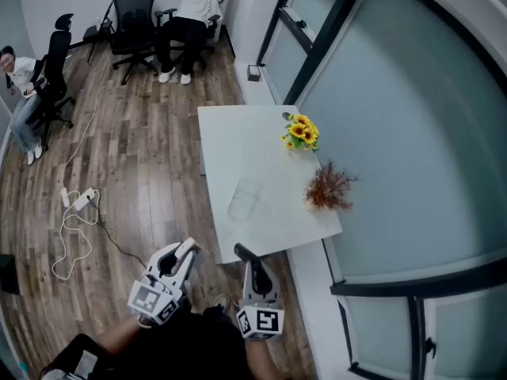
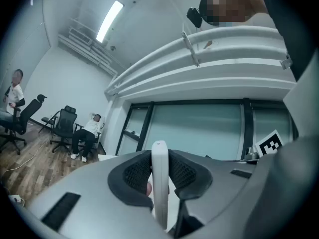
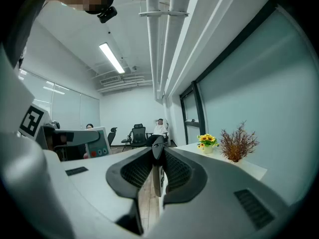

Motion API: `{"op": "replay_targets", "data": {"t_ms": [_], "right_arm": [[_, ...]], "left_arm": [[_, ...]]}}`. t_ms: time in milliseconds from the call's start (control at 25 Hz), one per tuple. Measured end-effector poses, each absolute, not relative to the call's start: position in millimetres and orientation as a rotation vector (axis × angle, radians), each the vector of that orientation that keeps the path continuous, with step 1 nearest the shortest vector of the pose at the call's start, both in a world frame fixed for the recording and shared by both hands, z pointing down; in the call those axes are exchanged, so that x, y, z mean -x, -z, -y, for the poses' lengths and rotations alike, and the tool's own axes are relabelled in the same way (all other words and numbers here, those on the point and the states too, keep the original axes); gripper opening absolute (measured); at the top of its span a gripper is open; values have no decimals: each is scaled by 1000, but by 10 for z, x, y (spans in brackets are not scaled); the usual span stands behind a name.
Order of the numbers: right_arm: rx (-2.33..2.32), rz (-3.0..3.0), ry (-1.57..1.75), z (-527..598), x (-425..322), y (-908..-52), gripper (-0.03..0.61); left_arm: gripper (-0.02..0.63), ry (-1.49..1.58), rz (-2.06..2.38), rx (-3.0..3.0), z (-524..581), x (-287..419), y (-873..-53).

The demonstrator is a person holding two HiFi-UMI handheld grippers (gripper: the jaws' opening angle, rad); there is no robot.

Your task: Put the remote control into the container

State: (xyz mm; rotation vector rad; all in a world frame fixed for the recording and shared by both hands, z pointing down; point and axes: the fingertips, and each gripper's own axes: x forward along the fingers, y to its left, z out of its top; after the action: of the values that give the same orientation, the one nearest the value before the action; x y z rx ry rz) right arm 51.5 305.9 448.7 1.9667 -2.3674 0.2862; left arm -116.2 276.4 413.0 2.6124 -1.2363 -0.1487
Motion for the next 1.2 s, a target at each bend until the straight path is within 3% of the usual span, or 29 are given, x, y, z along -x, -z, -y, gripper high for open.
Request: {"op": "replay_targets", "data": {"t_ms": [1200], "right_arm": [[-2160,2223,-334,-3062,-29,-4582,71]], "left_arm": [[95,150,1054,-2674,-2523,1779,-4212]]}}
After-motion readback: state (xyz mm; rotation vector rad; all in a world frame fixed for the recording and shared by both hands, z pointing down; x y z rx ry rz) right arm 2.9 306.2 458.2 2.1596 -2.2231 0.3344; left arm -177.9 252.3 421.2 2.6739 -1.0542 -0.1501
